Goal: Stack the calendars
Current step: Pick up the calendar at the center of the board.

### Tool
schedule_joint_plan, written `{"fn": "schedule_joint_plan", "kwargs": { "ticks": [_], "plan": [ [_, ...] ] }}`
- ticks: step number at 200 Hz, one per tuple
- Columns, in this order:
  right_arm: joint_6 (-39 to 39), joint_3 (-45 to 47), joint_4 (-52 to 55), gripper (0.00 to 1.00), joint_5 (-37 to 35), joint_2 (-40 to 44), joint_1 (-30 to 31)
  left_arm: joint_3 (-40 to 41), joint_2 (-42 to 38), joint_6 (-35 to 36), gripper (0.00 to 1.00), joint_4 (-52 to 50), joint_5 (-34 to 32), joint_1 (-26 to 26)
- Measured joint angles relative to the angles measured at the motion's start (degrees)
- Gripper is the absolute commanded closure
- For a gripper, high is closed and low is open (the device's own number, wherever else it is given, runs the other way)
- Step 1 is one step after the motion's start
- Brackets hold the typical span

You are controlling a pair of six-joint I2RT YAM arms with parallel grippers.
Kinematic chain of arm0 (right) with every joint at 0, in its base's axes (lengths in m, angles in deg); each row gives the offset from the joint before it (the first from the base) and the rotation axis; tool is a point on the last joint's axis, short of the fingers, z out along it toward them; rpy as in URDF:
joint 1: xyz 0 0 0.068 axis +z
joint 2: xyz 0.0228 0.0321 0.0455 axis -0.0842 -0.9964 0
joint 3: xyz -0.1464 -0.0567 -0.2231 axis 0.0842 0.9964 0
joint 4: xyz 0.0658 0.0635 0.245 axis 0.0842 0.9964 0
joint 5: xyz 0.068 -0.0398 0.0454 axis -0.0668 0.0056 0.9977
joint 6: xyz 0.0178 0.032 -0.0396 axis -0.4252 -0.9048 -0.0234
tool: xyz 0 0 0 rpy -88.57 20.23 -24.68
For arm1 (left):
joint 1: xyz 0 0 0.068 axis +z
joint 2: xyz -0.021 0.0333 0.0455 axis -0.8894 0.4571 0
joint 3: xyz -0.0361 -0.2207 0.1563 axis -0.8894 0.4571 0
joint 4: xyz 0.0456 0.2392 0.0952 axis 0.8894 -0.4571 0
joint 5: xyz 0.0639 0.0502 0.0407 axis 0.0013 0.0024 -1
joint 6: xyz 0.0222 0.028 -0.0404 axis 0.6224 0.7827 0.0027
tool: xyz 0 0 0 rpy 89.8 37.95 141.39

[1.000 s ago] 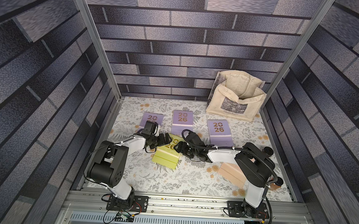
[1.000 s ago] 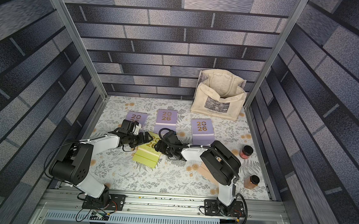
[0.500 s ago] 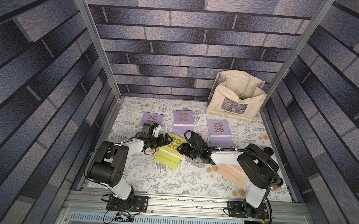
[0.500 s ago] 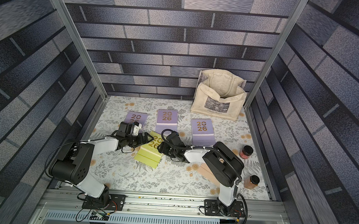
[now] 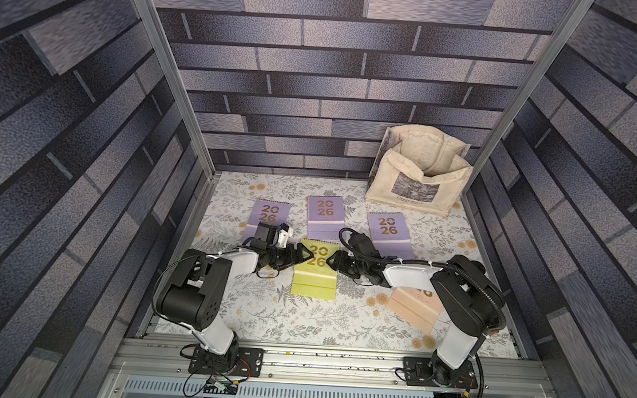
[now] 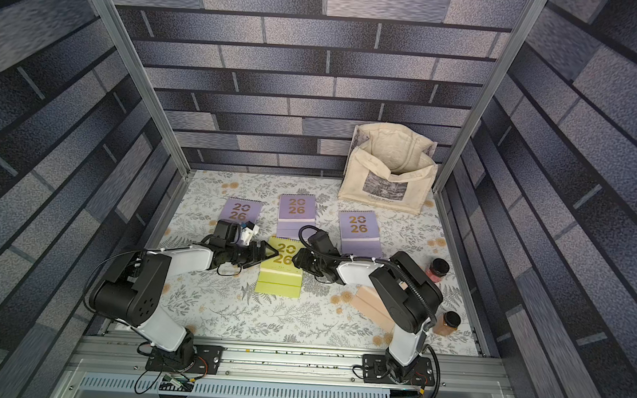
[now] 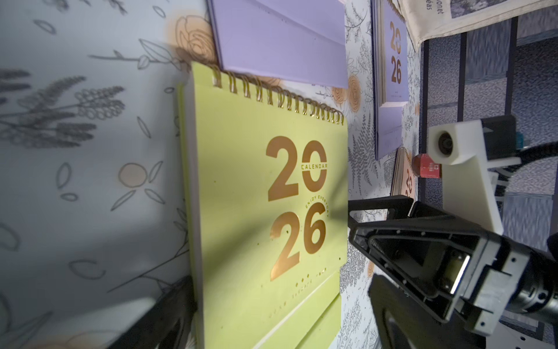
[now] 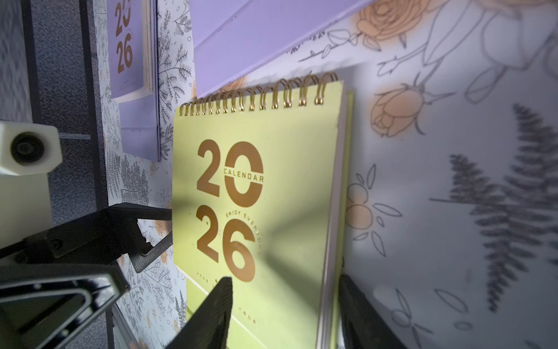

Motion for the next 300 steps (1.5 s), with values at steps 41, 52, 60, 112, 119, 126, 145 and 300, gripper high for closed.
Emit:
{"fn": "schedule_joint_plan", "kwargs": {
  "ticks": [41, 52, 60, 112, 119, 126, 145, 300],
  "plan": [
    [0.9, 0.0, 0.6, 0.44, 4.9, 0.0, -2.2, 0.0, 0.0, 0.0, 0.1, -0.3, 0.6, -0.2],
    [0.9, -0.1, 0.8, 0.44, 5.9, -0.2, -2.5, 0.0, 0.0, -0.1, 0.1, -0.4, 0.6, -0.2],
    [1.0, -0.3, 0.9, 0.44, 6.5, -0.4, -2.7, 0.0, 0.0, -0.2, 0.1, -0.4, 0.6, -0.2],
    [1.0, -2.1, -0.3, 0.45, 12.1, -2.6, -1.9, 0.0, -0.9, -1.1, 0.12, 0.6, 6.6, -2.8],
    [1.0, -2.2, -0.6, 0.45, 12.7, -2.6, -1.7, 0.0, -1.0, -1.5, 0.12, 0.9, 7.6, -3.1],
    [1.0, -2.3, -0.6, 0.45, 12.9, -2.6, -1.6, 0.0, -1.3, -1.6, 0.13, 1.1, 8.3, -3.2],
    [1.0, -2.3, -0.7, 0.45, 13.4, -2.6, -1.7, 0.0, -2.2, -1.7, 0.14, 1.3, 9.5, -3.2],
    [1.9, 4.2, -1.6, 0.36, 10.7, 6.8, -3.4, -1.0, -3.2, -2.1, 0.45, -0.4, 10.7, -2.0]
  ]
}}
